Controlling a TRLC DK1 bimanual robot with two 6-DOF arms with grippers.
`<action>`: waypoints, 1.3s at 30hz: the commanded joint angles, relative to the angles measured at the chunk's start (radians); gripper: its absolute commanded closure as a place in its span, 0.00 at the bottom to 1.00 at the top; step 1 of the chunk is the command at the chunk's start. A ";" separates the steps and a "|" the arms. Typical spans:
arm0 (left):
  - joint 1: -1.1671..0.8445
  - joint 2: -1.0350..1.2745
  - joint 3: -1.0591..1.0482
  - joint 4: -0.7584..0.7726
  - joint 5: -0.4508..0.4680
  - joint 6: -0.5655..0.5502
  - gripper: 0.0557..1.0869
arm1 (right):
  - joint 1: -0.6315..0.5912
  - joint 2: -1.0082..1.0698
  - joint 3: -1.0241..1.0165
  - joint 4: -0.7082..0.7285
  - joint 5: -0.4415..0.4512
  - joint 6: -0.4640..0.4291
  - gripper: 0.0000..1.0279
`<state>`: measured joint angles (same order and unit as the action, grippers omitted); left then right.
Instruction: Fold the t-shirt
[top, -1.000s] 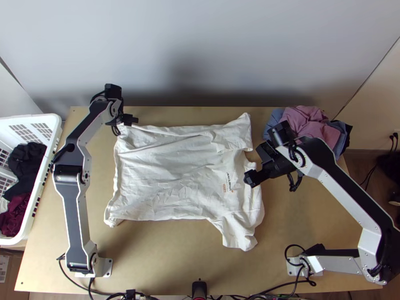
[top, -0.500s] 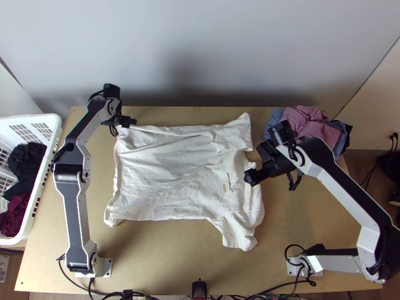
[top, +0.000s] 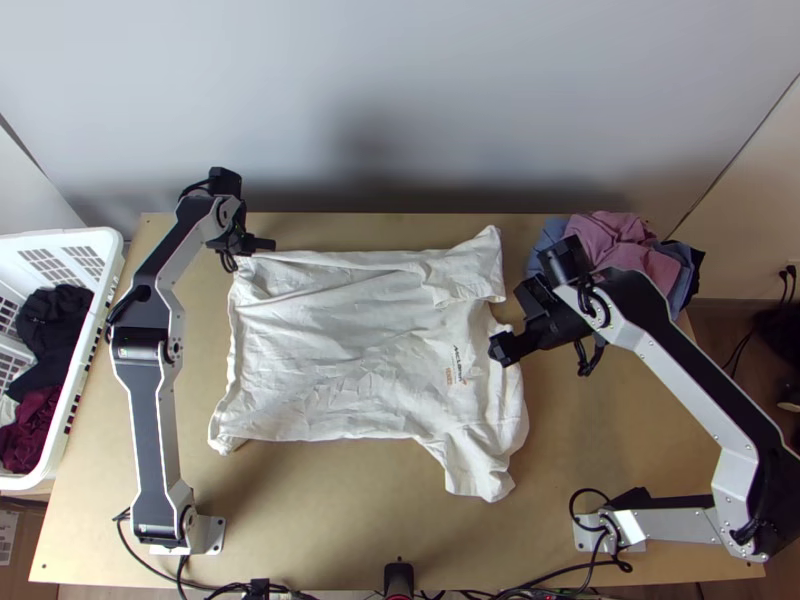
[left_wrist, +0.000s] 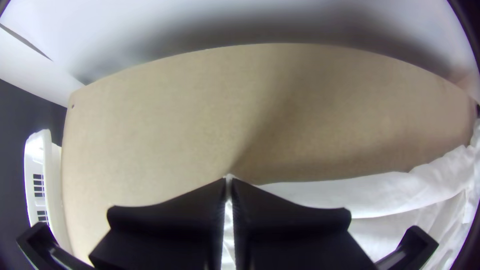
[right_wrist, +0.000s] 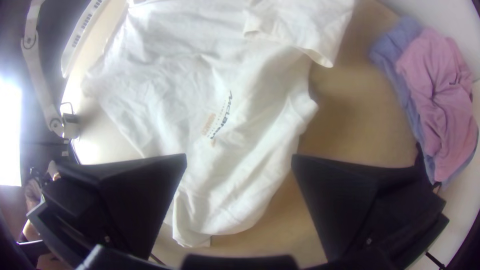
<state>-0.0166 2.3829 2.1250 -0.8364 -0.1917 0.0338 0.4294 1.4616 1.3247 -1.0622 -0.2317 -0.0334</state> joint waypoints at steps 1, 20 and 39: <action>-0.003 0.002 0.024 -0.021 0.006 -0.003 0.97 | 0.000 0.032 0.031 0.004 0.000 0.000 0.05; -0.056 -0.074 0.018 -0.112 0.029 -0.031 0.97 | 0.080 0.381 0.196 0.383 0.100 -0.125 0.05; -0.049 -0.110 0.021 -0.132 0.035 -0.025 0.97 | 0.111 0.562 0.246 0.525 0.196 -0.226 0.05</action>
<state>-0.0715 2.2822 2.1441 -0.9638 -0.1600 0.0074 0.5480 1.9934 1.5600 -0.5529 -0.0582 -0.2329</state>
